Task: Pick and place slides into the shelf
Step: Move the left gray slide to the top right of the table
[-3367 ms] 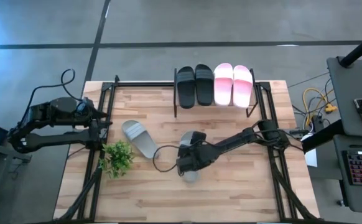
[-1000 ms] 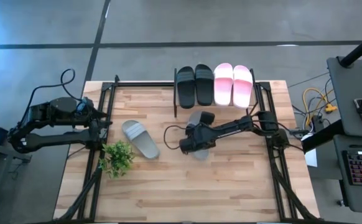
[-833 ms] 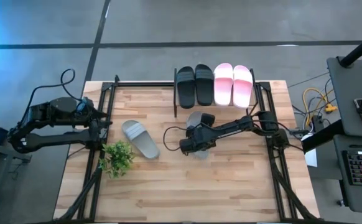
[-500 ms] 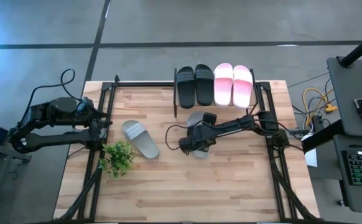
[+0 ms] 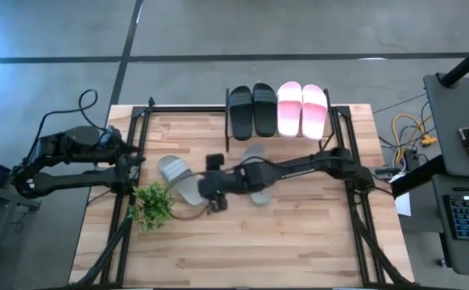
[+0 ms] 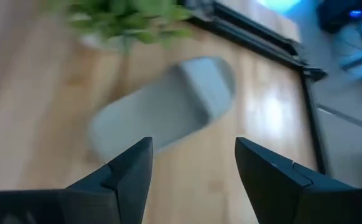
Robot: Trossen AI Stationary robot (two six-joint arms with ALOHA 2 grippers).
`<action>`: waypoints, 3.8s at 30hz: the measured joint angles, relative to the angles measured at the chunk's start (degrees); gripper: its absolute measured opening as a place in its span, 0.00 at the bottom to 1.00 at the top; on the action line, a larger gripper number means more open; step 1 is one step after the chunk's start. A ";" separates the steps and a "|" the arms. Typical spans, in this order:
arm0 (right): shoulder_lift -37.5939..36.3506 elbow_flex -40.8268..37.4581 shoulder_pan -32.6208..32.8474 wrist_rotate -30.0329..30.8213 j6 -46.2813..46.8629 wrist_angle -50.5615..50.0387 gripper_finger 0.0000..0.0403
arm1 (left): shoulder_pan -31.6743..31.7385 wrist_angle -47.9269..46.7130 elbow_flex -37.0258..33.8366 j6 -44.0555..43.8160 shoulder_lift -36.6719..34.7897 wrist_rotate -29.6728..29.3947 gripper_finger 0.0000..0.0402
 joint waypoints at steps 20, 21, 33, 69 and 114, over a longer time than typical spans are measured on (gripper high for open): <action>1.51 19.58 1.85 18.02 29.27 -39.19 0.54 | -0.37 8.00 -12.00 7.28 20.25 -1.34 0.62; 1.51 19.58 2.13 18.78 30.94 -41.09 0.54 | -0.72 7.92 -11.73 7.46 22.31 -2.04 0.62; 1.40 19.04 3.08 25.98 40.42 -49.76 0.54 | -14.21 6.26 -7.38 -1.16 43.32 -17.29 0.62; 1.40 19.04 2.82 25.86 44.30 -52.17 0.54 | -23.68 7.41 -3.80 -4.54 69.70 -28.92 0.60; -0.30 18.61 5.75 16.48 50.57 -55.21 0.54 | -26.08 27.67 1.38 19.20 42.18 -4.94 0.00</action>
